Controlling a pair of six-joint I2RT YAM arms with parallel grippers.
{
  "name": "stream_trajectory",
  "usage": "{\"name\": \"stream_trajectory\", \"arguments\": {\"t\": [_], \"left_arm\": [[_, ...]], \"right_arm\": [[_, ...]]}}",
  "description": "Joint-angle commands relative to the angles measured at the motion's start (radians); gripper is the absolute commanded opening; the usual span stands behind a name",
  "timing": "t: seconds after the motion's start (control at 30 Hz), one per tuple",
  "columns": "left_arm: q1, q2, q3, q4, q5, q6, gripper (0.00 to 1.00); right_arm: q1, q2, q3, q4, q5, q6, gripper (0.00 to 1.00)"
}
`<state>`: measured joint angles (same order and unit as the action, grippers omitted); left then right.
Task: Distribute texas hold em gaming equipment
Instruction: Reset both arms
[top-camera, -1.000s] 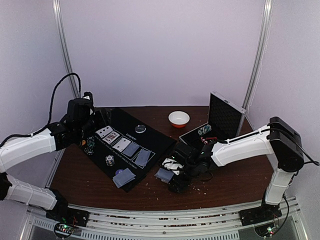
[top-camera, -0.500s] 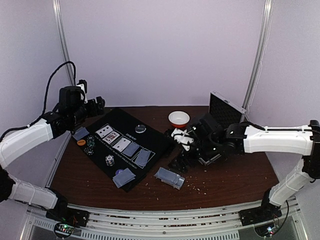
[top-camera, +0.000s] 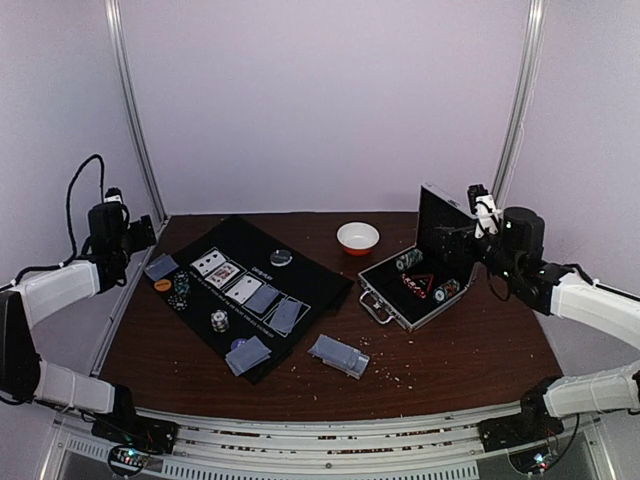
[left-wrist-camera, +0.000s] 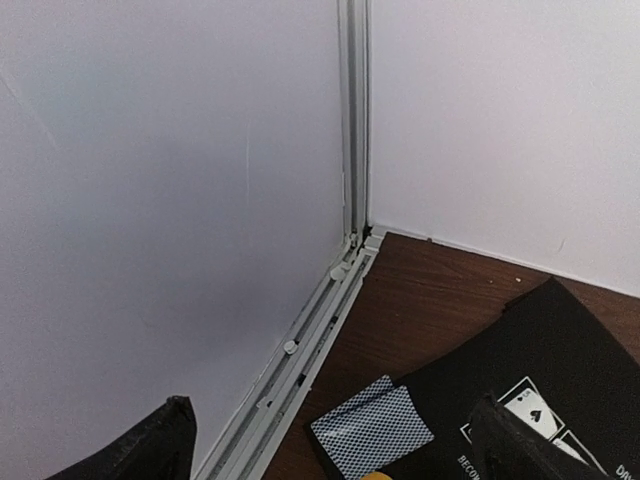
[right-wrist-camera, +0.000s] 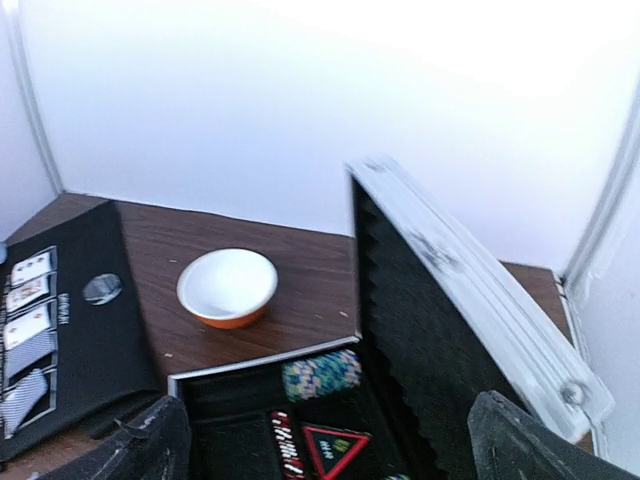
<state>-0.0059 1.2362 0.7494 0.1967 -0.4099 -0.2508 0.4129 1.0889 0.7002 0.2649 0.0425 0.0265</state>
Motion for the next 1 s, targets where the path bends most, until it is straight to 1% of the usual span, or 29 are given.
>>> {"name": "stream_trajectory", "arguments": {"t": [0.0,0.13,0.23,0.33,0.43,0.5,0.57,0.63,0.67,0.7,0.73,0.77,0.8,0.83,0.87,0.93,0.97], "left_arm": [[-0.002,0.015,-0.105,0.296,-0.029,0.148,0.98],[-0.001,0.04,-0.208,0.372,0.017,0.196,0.98],[-0.001,0.06,-0.284,0.512,0.077,0.222,0.98],[-0.002,0.098,-0.36,0.681,0.115,0.237,0.98],[-0.003,0.101,-0.353,0.67,0.177,0.266,0.98],[-0.003,0.084,-0.377,0.694,0.207,0.278,0.98],[-0.003,0.06,-0.407,0.751,0.227,0.249,0.98],[-0.005,0.042,-0.483,0.913,0.325,0.226,0.98],[-0.007,0.054,-0.517,0.993,0.369,0.246,0.98],[-0.009,0.057,-0.521,0.973,0.362,0.254,0.98],[-0.006,0.053,-0.491,0.902,0.318,0.243,0.98],[-0.003,0.068,-0.464,0.864,0.303,0.237,0.98],[-0.003,0.084,-0.439,0.835,0.33,0.246,0.98],[-0.006,0.101,-0.438,0.827,0.38,0.268,0.98],[-0.018,0.123,-0.448,0.849,0.396,0.298,0.98],[-0.047,0.158,-0.493,0.928,0.278,0.316,0.98],[-0.045,0.156,-0.485,0.902,0.272,0.287,0.98]], "right_arm": [[-0.162,-0.036,-0.216,0.358,0.032,0.077,1.0],[-0.296,-0.035,-0.368,0.53,0.061,0.121,1.0],[-0.352,0.019,-0.459,0.696,0.064,0.124,1.0],[-0.37,0.13,-0.51,0.862,0.064,0.115,1.0],[-0.375,0.213,-0.516,0.905,0.074,0.096,1.0],[-0.377,0.269,-0.537,1.01,0.057,0.084,1.0],[-0.378,0.329,-0.554,1.095,0.041,0.073,1.0],[-0.38,0.375,-0.568,1.167,0.033,0.071,1.0],[-0.381,0.399,-0.573,1.197,0.022,0.067,1.0],[-0.38,0.419,-0.578,1.222,0.01,0.062,1.0],[-0.381,0.437,-0.58,1.243,-0.001,0.059,1.0],[-0.381,0.453,-0.581,1.261,-0.004,0.061,1.0],[-0.381,0.465,-0.581,1.276,-0.004,0.06,1.0],[-0.383,0.471,-0.579,1.282,-0.002,0.061,1.0],[-0.385,0.466,-0.575,1.266,-0.002,0.063,1.0],[-0.387,0.457,-0.566,1.228,-0.006,0.064,1.0],[-0.388,0.459,-0.562,1.225,-0.008,0.064,1.0]]}}
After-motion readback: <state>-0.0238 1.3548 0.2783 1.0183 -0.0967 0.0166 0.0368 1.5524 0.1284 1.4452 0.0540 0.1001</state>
